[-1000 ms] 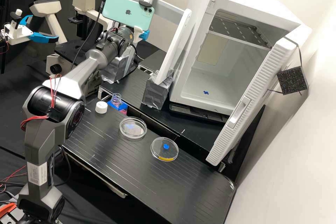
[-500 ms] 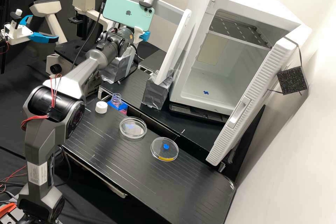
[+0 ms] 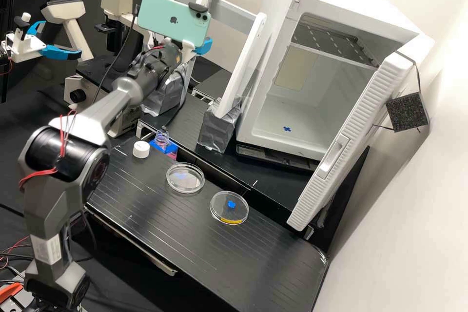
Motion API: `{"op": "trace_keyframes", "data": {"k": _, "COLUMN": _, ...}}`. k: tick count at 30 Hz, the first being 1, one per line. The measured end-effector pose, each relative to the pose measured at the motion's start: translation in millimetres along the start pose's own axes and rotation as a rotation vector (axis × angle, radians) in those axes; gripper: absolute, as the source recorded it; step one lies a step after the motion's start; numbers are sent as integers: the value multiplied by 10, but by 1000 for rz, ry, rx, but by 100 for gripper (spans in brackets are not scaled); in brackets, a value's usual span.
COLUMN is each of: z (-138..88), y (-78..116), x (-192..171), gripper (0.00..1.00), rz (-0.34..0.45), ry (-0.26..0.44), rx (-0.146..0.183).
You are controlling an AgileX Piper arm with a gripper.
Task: Use the pipette
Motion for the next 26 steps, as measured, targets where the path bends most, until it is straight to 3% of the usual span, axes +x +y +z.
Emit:
{"op": "trace_keyframes", "data": {"k": 3, "z": 57, "y": -59, "x": -247, "gripper": 100, "rz": 28, "ry": 36, "rx": 18}}
{"op": "trace_keyframes", "data": {"k": 7, "z": 88, "y": -113, "x": -659, "gripper": 100, "rz": 113, "ry": 134, "rx": 37}}
{"op": "trace_keyframes", "data": {"k": 11, "z": 187, "y": -292, "x": -1071, "gripper": 100, "rz": 193, "ry": 241, "rx": 17}}
{"op": "trace_keyframes", "data": {"k": 15, "z": 328, "y": -500, "x": -1325, "gripper": 100, "rz": 250, "ry": 276, "rx": -10}}
{"op": "trace_keyframes", "data": {"k": 20, "z": 582, "y": -743, "x": -1498, "gripper": 100, "rz": 318, "ry": 251, "rx": 8}}
{"op": "trace_keyframes", "data": {"k": 22, "z": 681, "y": -819, "x": -1546, "gripper": 100, "rz": 340, "ry": 252, "rx": -1}}
{"op": "trace_keyframes", "data": {"k": 26, "z": 881, "y": -908, "x": -1628, "gripper": 100, "rz": 395, "ry": 264, "rx": 41}}
